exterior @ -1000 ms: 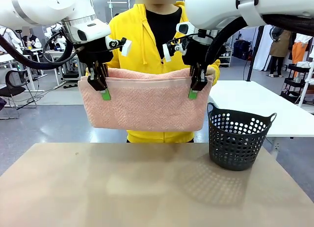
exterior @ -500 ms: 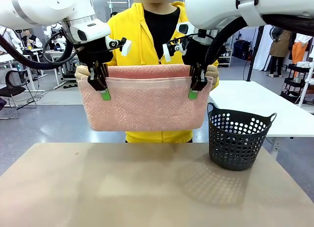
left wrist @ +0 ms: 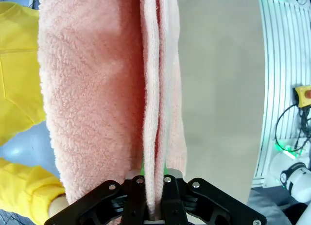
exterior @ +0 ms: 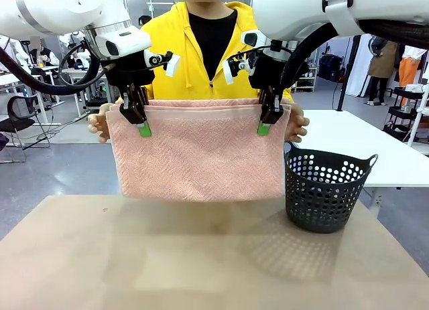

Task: Fold the towel.
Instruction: Release the end of the 100 cm Hotel Towel you were holding.

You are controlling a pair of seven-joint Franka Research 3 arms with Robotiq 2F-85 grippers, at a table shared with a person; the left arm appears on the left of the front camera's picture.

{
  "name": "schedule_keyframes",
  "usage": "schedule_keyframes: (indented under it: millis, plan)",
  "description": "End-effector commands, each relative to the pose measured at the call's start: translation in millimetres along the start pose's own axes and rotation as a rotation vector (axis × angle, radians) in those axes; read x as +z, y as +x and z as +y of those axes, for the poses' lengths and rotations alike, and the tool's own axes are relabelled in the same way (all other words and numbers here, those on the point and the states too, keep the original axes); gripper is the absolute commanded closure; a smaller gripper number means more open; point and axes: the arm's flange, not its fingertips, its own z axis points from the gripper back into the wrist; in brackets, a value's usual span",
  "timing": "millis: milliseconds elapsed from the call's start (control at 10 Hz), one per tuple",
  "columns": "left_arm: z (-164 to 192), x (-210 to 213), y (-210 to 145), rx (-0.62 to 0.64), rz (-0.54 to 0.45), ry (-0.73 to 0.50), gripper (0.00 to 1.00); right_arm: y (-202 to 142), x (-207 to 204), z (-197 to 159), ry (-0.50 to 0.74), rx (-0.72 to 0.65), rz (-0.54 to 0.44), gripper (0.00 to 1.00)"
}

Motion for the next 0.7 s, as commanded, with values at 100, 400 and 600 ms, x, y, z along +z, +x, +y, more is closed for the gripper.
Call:
schedule_keyframes:
  millis: [100, 400, 600]
  plan:
    - [0.8, 1.9, -0.5, -0.002, 0.009, 0.009, 1.00, -0.4, 0.8, -0.2, -0.005, 0.004, 0.007, 1.00]
    - [0.8, 1.9, -0.5, -0.002, 0.009, 0.009, 1.00, -0.4, 0.8, -0.2, -0.005, 0.004, 0.007, 1.00]
    - [0.8, 1.9, -0.5, -0.002, 0.009, 0.009, 1.00, -0.4, 0.8, -0.2, -0.005, 0.004, 0.007, 1.00]
